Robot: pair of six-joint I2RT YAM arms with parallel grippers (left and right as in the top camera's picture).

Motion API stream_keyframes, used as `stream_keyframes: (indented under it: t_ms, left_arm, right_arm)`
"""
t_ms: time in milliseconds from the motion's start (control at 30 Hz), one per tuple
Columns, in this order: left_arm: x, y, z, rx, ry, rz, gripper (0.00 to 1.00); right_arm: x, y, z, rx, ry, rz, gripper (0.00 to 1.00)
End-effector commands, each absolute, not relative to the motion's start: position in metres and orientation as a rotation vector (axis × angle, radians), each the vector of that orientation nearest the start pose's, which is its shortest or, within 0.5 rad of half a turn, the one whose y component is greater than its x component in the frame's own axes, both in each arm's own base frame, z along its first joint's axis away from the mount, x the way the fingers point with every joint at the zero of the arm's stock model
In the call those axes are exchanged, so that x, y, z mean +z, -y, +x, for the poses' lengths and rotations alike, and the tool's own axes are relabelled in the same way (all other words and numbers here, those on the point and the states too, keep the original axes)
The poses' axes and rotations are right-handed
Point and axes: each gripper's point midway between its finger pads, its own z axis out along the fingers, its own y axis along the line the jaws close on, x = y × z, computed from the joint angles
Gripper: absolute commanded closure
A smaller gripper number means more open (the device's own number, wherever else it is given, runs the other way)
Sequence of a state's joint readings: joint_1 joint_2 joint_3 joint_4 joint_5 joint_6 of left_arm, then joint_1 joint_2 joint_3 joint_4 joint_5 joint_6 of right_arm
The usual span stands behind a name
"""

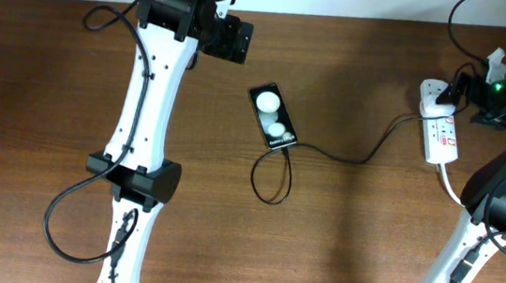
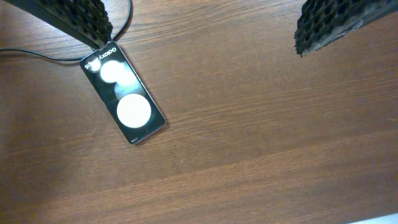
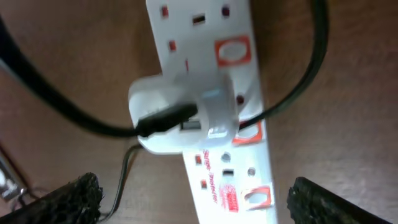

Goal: Plug charger to phone and switch on socket

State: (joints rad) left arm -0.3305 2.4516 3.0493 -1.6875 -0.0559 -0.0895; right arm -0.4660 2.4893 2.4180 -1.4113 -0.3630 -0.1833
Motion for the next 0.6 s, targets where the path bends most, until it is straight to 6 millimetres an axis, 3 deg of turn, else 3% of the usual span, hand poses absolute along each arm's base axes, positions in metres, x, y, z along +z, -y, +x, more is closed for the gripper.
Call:
stream_keyframes:
  t_ms: [0, 100, 200, 567]
  left_arm:
    - [0.270, 0.152, 0.478, -0.077, -2.596, 0.310, 0.01]
    - [0.270, 0.152, 0.478, -0.077, -2.596, 0.310, 0.01]
    - [0.270, 0.152, 0.478, -0.077, -2.596, 0.310, 0.01]
    - [0.270, 0.152, 0.478, -0.077, -2.596, 0.310, 0.01]
  right_arm:
    - [0.072, 0.175, 0.478, 0.458, -2.874, 0.392, 0.01]
    - [0.058, 0.173, 0.475, 0.475, -2.888, 0.410, 0.01]
    - [0.044, 0.156, 0.476, 0.622, -2.860, 0.409, 0.01]
    - [0.041, 0.124, 0.495, 0.622, -2.850, 0.292, 0.01]
